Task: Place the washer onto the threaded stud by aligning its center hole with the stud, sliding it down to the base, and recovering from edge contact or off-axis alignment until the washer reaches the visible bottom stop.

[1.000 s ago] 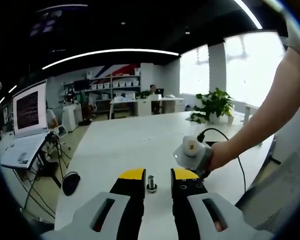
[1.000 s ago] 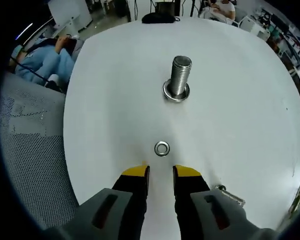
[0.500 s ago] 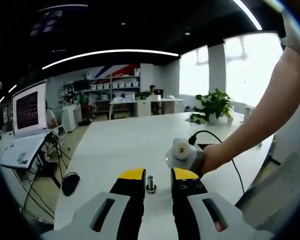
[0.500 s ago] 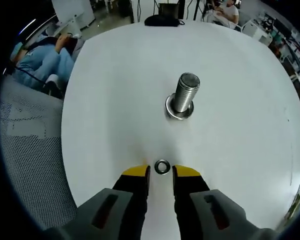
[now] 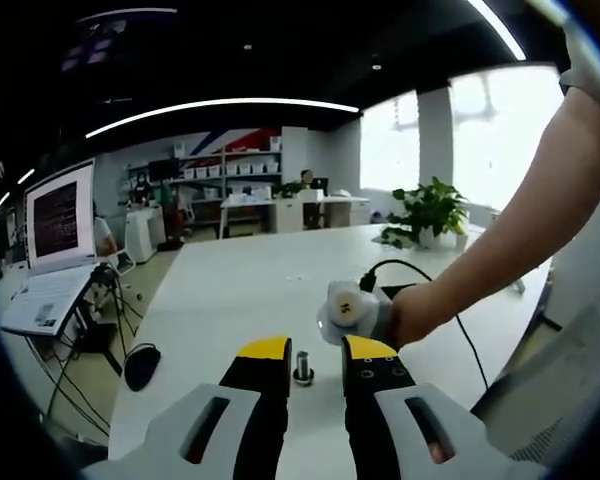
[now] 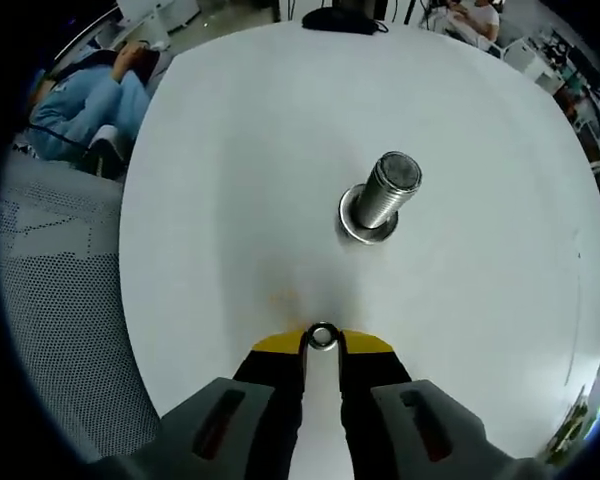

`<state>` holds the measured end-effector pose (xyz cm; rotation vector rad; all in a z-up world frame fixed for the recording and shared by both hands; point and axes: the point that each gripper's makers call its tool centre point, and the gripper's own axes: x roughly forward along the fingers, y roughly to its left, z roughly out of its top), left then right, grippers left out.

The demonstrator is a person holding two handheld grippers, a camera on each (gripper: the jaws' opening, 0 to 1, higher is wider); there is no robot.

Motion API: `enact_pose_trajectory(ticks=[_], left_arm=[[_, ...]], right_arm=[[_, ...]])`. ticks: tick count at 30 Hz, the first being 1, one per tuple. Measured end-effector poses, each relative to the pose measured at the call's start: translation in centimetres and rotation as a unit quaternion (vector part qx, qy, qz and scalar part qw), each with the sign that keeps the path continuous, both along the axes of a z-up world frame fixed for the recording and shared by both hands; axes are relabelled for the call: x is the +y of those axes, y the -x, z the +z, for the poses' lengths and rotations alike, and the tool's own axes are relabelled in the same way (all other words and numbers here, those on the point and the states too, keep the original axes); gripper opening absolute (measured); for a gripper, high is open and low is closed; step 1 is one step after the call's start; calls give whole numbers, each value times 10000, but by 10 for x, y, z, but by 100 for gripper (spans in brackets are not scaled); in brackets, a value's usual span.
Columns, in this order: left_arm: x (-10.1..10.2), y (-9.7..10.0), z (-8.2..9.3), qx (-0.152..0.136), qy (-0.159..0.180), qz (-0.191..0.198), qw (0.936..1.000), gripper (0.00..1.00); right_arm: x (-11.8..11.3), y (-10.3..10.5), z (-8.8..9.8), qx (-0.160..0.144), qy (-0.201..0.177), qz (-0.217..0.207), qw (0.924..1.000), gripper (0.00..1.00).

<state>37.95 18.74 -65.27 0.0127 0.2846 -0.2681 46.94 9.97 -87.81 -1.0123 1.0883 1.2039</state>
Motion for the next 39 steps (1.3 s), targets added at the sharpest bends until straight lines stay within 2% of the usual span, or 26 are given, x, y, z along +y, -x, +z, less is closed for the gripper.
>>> enact_pose_trajectory(ticks=[4,9,17,22,30,35,39], left_arm=[[0,0,0,-3,-3,6,10000,18],[1,0,1,-23,8,33,10000,18],[2,0,0,2,-24,51,10000,18],[2,0,-1,28,-32,69,10000,18],[3,0,-3,70,-73,81,9999,18],[3,0,-4,90,-89,82,9999,18],[5,0,-4,86,-77,101,9999,18]], right_arm=[[0,-1,0,27,2,-190,9998,14],[1,2,-1,-118,126,-121,9998,14],[1,0,-2,-186,287,-133,9993,14],[-2,-1,-1,-128,-132,-233,9996,13],[-3,-2,1,-12,-287,-373,9989,13],[-20,-1,2,11,-316,-423,9986,13],[-33,-5,10,24,-459,-584,9972,13]])
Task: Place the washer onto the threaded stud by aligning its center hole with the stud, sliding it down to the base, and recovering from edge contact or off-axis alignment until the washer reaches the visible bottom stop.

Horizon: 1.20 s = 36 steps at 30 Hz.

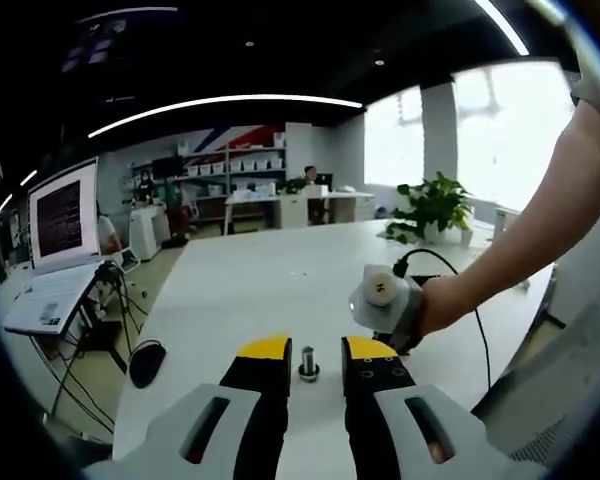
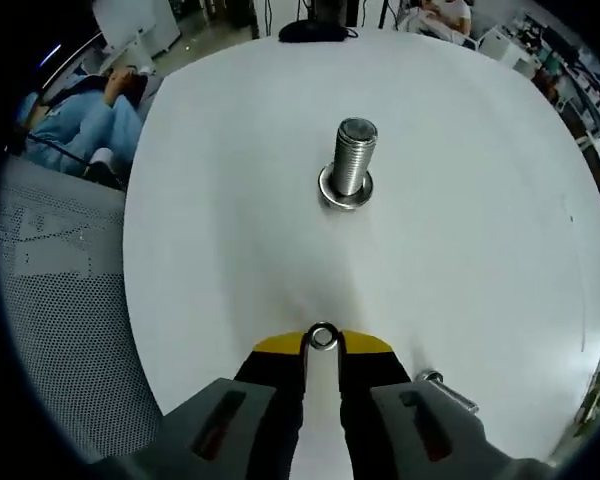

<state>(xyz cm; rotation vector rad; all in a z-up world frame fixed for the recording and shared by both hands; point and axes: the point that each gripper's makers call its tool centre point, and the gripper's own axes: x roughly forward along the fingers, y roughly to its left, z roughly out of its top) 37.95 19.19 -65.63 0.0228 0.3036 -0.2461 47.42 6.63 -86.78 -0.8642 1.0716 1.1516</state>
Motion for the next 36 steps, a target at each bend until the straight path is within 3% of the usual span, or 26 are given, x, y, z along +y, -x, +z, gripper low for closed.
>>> enact_pose_trajectory(ticks=[3,16,26,36], left_arm=[[-1,0,0,7,-7,-23,10000,18],[-4,0,-6,128,-106,-114,9998,18],[-5,0,-7,151,-156,-124,9997,18],[-5,0,-9,177,-215,-105,9996,18]], right_arm=[[-11,-6,8,23,-144,-215,9997,13],[-61,-22,18,-71,-134,-709,9974,13],[-65,-40,38,-203,-338,-976,9944,13],[-58,-51,60,-502,-397,-730,9953,13]])
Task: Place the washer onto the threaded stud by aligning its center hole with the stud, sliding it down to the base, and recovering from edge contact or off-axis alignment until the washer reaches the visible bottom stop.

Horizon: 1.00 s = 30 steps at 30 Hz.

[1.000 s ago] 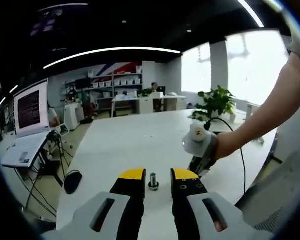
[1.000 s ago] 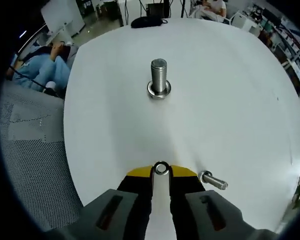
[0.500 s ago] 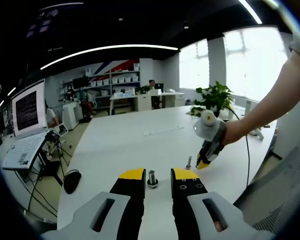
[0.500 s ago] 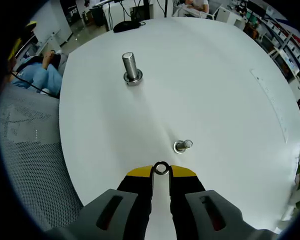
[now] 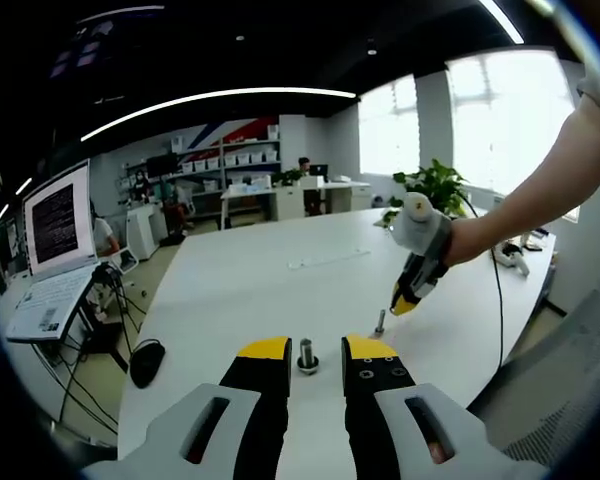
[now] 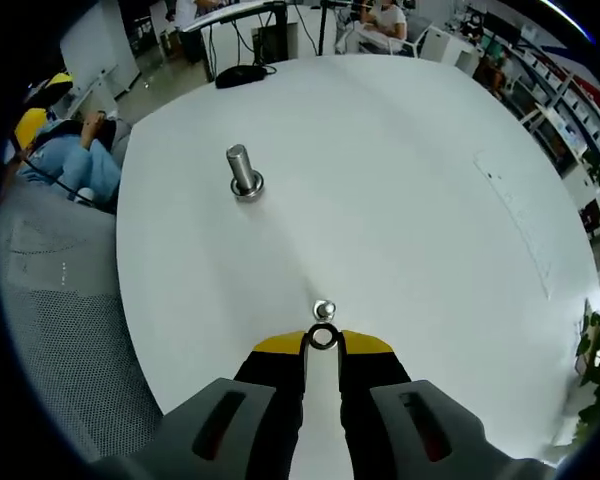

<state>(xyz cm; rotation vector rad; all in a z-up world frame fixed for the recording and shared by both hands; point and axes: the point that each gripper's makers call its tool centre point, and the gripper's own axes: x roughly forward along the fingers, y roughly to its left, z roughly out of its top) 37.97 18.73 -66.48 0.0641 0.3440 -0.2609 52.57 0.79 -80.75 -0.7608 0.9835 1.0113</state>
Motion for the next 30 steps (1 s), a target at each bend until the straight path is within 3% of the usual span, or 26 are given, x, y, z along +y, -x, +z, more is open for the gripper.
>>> enact_pose_trajectory(ticks=[9,30], left_arm=[[1,1,-2,55,-36,37,10000,18],[-1,1,-5,102,-72,-31,9999,18]], right_arm=[[11,-6,0,-172,111,404,9990,13],[14,-14,-8,-4,83,279,9996,14]])
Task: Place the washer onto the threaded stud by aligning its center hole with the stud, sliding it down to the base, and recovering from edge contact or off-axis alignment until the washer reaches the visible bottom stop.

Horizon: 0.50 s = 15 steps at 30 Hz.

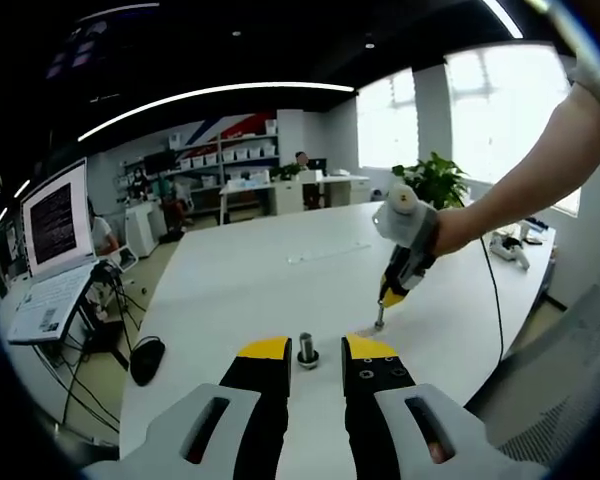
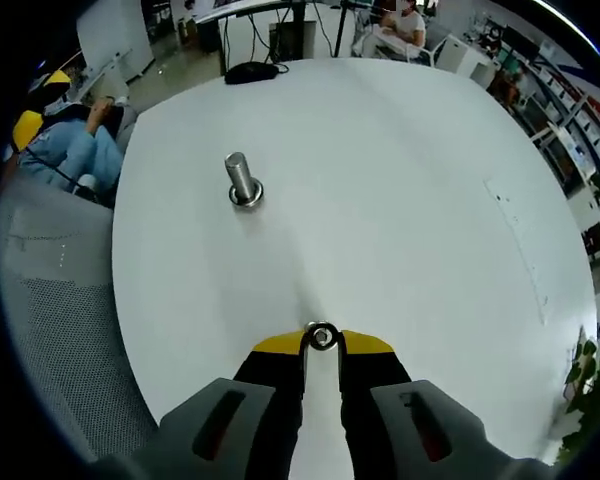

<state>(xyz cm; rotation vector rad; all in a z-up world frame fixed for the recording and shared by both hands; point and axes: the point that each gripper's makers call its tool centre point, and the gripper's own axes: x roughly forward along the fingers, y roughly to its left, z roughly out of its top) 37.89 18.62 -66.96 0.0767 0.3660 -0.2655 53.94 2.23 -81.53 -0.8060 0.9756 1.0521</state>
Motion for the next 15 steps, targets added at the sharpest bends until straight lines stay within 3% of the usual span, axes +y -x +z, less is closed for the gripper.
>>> enact_pose_trajectory(ticks=[15], left_arm=[[0,0,-1,31,-25,-13,10000,18]], right_arm=[[2,5,1,5,23,97,10000,14]])
